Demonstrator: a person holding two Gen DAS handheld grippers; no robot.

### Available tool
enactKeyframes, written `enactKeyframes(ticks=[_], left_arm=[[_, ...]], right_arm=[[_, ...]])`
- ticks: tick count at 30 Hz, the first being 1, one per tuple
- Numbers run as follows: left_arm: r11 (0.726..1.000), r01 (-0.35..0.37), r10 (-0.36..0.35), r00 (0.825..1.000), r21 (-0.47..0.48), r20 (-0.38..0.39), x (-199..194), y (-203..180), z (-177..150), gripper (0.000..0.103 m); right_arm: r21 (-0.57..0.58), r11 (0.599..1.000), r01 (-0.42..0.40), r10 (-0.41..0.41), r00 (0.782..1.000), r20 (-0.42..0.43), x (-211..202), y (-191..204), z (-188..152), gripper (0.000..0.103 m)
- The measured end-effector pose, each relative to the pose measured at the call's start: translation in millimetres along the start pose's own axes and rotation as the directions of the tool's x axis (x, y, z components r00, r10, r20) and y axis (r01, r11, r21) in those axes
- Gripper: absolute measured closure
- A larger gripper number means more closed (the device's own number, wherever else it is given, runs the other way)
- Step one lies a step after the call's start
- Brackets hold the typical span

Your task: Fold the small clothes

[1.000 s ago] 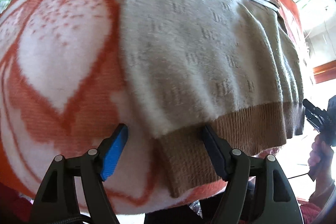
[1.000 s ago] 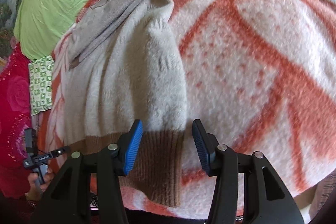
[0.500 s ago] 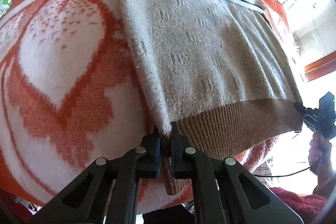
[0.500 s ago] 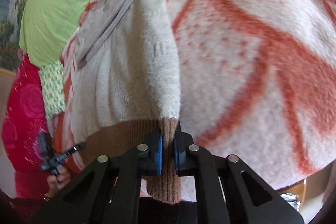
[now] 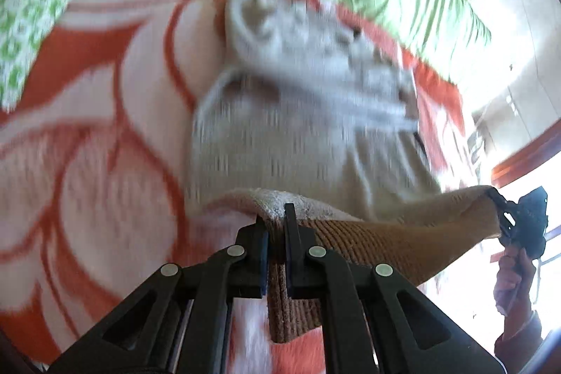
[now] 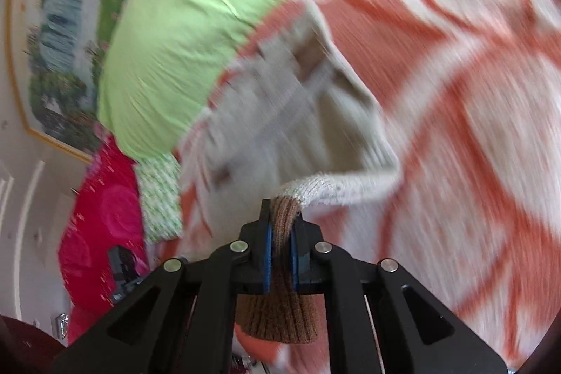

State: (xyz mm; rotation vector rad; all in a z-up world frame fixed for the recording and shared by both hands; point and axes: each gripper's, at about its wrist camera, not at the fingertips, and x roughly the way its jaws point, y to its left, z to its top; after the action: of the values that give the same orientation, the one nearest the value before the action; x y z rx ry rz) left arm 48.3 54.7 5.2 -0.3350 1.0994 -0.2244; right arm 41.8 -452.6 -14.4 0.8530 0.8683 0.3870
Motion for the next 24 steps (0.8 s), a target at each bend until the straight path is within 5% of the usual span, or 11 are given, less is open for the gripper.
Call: enactKeyframes(ticks=[5,12,24], left_arm=[[0.999,-0.041,0.043,0.995,-0.015,0.095,12.0,-9.5,77.8,0.099],[0.989,-0.061,0.075,0.992,-0.135,0.104,70.5,3.6,163.6,0.099],[0.972,-0.163,0.173,0.984,-0.171,0.047,167.3,24.3,234.7,0.099]], right_arm=[[0.004,0.999,-0.039,0.039,0.996,0.078,47.7,12.0,60.9,0.094],[0.025,1.0,-0.016,0.015,0.998,0.068,121.6,10.4,126.3,0.094],[0.062,0.993,0.098,-0.1,0.994,0.038,209.8,-28.4,196.0,0.094]])
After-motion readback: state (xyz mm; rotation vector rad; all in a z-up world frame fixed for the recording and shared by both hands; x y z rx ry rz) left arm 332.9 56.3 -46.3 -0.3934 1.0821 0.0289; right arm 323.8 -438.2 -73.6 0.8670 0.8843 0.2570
